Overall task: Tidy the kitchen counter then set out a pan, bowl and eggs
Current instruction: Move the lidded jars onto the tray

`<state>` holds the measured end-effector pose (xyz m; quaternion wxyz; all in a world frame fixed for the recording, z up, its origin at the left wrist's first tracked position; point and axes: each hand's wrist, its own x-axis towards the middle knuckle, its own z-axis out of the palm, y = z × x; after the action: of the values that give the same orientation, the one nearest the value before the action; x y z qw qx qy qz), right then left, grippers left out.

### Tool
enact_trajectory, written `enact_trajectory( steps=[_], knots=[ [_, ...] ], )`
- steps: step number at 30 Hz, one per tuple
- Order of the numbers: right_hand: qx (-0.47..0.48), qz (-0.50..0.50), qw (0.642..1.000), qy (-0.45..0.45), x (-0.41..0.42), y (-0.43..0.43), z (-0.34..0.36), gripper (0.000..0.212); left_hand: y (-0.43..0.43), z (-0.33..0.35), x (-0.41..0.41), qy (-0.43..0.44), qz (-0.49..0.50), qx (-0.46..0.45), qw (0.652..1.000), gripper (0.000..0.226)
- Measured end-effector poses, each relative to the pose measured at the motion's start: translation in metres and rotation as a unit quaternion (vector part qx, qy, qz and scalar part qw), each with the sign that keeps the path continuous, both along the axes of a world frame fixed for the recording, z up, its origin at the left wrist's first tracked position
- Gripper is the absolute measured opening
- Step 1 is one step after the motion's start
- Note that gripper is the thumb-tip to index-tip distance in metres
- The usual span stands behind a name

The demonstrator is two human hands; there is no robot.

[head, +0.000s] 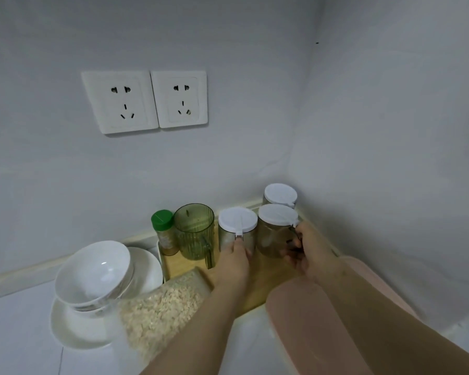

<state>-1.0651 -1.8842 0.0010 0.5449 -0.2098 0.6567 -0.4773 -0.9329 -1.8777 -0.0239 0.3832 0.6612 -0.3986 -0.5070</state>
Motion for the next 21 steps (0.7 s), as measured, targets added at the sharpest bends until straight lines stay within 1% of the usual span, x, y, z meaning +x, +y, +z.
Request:
enact_trajectory(
  steps=[2, 6, 9, 15, 17, 21],
  knots=[
    [-0.002, 0.011, 1.0, 0.002, 0.0, -0.008, -0.004, 0.026, -0.002, -0.002, -0.003, 0.003, 0.01, 0.01, 1.0, 0.041],
    [0.012, 0.045, 0.999, 0.011, -0.001, -0.02, -0.012, 0.033, -0.006, -0.007, -0.006, -0.009, 0.024, 0.005, 1.0, 0.041],
    [0.026, 0.08, 0.996, 0.04, -0.002, -0.025, -0.018, 0.037, -0.011, -0.013, -0.007, -0.016, 0.033, 0.003, 0.999, 0.041],
    [0.049, 0.118, 0.988, 0.087, 0.002, -0.033, -0.021, 0.028, -0.015, -0.014, -0.009, -0.014, 0.048, -0.002, 0.999, 0.036],
    [0.055, 0.124, 0.986, 0.101, 0.003, -0.035, -0.02, 0.028, -0.014, -0.012, -0.011, -0.018, 0.051, -0.006, 0.998, 0.032],
    [0.063, 0.138, 0.98, 0.127, 0.004, -0.036, -0.023, 0.028, -0.007, -0.012, -0.01, -0.029, 0.053, -0.011, 0.998, 0.032]
  ],
)
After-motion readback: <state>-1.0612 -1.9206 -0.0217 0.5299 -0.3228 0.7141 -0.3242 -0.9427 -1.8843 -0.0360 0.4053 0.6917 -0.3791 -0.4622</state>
